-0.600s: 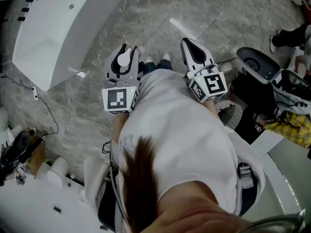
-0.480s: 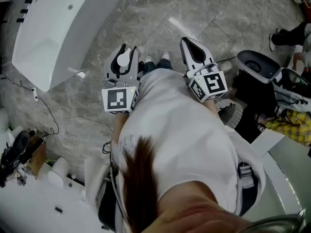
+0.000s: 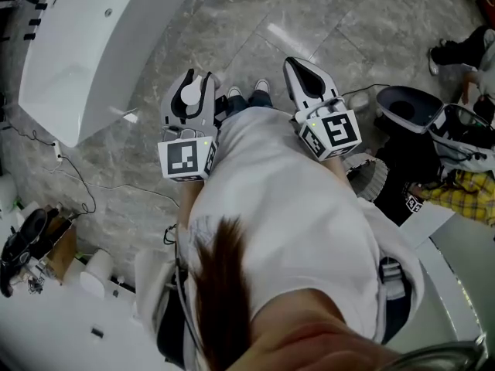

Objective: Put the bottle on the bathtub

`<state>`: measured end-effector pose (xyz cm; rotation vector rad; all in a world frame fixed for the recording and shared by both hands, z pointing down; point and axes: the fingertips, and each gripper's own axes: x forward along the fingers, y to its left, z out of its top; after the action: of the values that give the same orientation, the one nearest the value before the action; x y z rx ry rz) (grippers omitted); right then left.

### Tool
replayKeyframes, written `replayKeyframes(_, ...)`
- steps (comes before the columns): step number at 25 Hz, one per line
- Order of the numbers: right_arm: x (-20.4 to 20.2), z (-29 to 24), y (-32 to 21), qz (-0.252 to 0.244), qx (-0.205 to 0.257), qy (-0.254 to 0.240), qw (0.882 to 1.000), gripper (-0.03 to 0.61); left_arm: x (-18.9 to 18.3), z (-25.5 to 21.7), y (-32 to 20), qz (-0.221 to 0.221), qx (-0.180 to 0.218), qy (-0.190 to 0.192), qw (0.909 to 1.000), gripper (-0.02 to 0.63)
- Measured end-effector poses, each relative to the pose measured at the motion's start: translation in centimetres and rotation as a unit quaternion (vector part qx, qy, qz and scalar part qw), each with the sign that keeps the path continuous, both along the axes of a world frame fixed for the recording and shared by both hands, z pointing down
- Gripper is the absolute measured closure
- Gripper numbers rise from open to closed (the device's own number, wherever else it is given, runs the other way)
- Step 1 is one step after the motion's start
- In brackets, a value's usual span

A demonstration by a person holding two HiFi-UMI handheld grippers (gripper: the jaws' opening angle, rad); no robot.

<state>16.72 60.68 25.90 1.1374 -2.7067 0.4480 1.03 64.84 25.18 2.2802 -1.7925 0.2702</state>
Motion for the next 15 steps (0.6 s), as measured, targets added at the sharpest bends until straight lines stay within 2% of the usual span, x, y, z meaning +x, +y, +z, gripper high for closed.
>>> replayKeyframes(9,4.1,0.6,-0.3,0.017,-0.005,-0.020,1.000,0.565,2.4,0.0,-0.3,-0.013,0.007,0.001,0.9999,0.475)
replayKeyframes(15,7.2,1.9,-0.5,0.039,-0.014,-0.013,0.999,0.565,4.0,0.3,-0.6,-0.019,0.015,0.002,0.9997,0.474)
